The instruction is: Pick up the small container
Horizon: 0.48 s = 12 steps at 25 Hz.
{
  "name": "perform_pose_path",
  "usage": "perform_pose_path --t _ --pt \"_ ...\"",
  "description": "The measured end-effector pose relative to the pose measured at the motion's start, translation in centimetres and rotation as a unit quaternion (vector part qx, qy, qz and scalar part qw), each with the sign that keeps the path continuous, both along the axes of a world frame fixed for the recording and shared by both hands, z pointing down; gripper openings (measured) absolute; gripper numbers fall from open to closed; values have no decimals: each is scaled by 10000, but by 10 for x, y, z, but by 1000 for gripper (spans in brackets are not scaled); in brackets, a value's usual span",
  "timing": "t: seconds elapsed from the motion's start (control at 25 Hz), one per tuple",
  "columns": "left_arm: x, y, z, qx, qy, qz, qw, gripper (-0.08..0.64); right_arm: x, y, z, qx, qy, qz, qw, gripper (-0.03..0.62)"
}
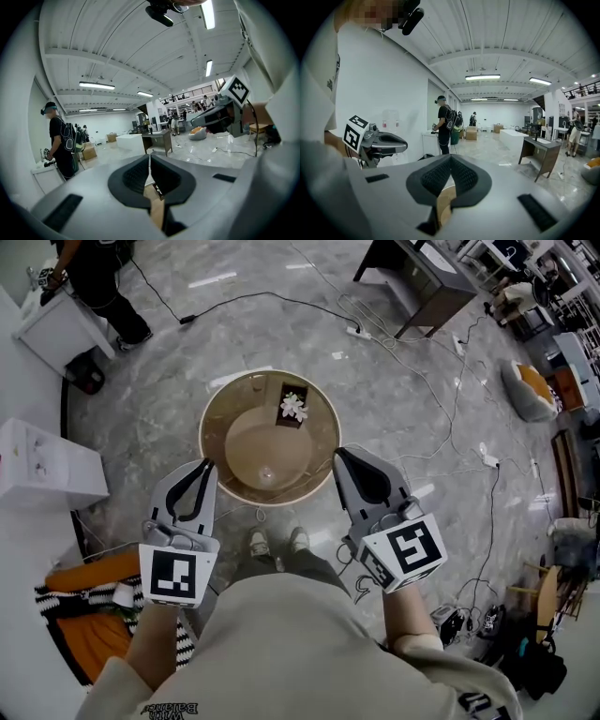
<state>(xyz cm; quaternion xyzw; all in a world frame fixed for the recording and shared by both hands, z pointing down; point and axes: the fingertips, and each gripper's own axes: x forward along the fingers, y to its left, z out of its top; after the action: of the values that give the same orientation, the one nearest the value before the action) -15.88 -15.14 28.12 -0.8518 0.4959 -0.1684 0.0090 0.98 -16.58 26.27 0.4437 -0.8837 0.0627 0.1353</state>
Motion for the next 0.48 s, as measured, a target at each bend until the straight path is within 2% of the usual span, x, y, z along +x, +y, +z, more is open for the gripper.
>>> perform_pose_path --t 0.2,0.28,0.36,0.48 --pt "2 -11 12 -150 128 -162 9997 8 3 -15 13 -130 -62 -81 9999 -5" --pt "3 -18 20 -162 62 -231 9996 15 4 -21 18 -162 -109 -136 9997 -5" --pt "4 -28 32 -188 -103 -246 9995 134 5 -27 25 -202 -115 -194 9995 -5" --pt "9 -45 47 -163 -26 -168 9997 208 5 -38 42 -275 -58 -268 9992 -5"
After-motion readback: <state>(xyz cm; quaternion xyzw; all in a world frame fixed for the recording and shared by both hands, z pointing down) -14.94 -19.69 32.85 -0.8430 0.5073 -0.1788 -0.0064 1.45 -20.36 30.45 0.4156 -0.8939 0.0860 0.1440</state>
